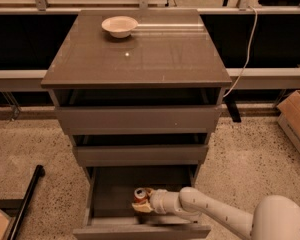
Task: Place coke can into bottom drawer
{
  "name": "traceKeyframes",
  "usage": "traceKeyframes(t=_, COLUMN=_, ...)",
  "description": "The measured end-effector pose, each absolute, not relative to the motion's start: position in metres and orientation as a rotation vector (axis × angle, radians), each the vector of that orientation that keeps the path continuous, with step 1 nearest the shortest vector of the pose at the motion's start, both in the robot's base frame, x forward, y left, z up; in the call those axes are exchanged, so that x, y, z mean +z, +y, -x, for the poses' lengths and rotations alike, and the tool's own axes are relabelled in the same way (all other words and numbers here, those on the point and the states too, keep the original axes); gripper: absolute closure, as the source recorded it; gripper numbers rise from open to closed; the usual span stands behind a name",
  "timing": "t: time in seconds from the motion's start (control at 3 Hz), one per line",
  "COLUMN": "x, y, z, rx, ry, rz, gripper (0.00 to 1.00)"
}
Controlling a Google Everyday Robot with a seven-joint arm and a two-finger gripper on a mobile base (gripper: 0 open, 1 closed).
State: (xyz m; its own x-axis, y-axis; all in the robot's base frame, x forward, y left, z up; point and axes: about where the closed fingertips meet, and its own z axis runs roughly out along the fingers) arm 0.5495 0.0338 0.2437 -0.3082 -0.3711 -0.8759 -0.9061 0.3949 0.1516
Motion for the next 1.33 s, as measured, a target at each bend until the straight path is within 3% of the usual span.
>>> traceKeyframes(t=1.0, x=0.193, y=0.01, z=-0.559, rx=0.809, ry=1.921, rz=1.1, gripper=0.14)
traceKeyframes(t=1.33, x=0.193, y=0.012, z=-0.558, rx=0.812, ry=1.921, rz=1.101, gripper=0.0)
